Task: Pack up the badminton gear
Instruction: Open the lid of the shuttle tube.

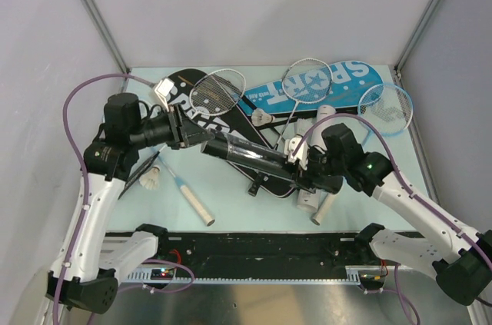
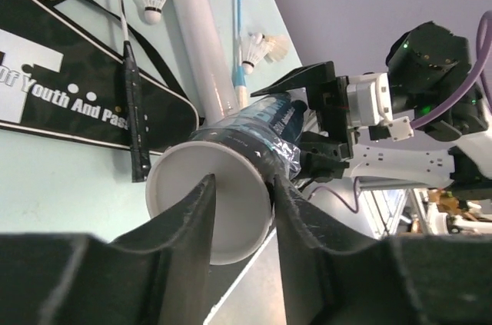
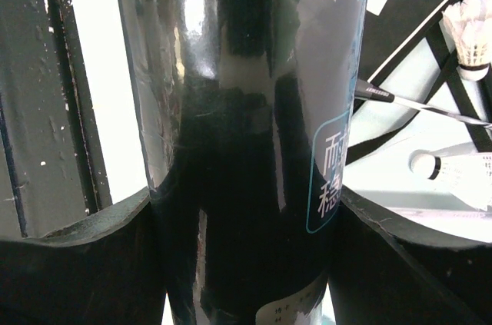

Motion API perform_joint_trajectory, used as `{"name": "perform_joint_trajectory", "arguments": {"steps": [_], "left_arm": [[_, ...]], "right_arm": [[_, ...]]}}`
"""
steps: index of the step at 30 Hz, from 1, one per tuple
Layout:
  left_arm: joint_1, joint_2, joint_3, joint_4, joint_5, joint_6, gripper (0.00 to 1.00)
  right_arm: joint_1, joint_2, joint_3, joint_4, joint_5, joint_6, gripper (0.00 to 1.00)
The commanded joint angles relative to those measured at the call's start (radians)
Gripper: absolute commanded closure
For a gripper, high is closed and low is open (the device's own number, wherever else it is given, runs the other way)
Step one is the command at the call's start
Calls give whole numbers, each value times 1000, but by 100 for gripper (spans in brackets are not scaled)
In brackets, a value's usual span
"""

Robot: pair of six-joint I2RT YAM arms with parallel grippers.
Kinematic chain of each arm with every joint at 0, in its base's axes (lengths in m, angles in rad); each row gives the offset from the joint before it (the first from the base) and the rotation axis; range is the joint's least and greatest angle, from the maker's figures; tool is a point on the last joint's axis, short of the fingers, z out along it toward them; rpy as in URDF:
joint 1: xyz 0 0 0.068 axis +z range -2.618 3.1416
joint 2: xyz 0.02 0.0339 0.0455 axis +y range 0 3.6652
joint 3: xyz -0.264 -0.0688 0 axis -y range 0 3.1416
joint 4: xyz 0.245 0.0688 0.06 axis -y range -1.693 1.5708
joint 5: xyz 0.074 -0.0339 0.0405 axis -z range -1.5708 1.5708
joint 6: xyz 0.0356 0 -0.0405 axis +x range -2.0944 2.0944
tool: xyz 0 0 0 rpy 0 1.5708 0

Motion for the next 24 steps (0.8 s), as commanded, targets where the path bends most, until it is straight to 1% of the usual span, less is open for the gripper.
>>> {"name": "perform_joint_trajectory", "arguments": {"steps": [1, 3, 4, 5, 6, 9, 17, 24], "left_arm": [[-21, -19, -43, 85, 72, -72, 65], [-22, -26, -58, 104, 82, -91, 78], [-23, -28, -59, 110, 87, -98, 89], [-22, -29, -58, 115, 91, -109, 94], [-21, -32, -55, 120, 97, -120, 97], [-21, -39, -33, 140, 107, -171, 100], [3, -46, 12, 154, 97, -317, 100], [109, -54, 36, 153, 113, -348, 100]], "right_arm": [[17, -11, 16, 98, -48, -4, 83], [17, -9, 16, 93, -46, -4, 83], [15, -7, 15, 88, -46, -6, 83], [13, -5, 14, 84, -50, -6, 83], [5, -5, 14, 82, -54, -6, 83], [-18, -9, 15, 81, -76, -3, 83], [-43, -51, 10, 69, -73, -28, 83], [-62, -69, -12, 63, -55, -17, 83]]}}
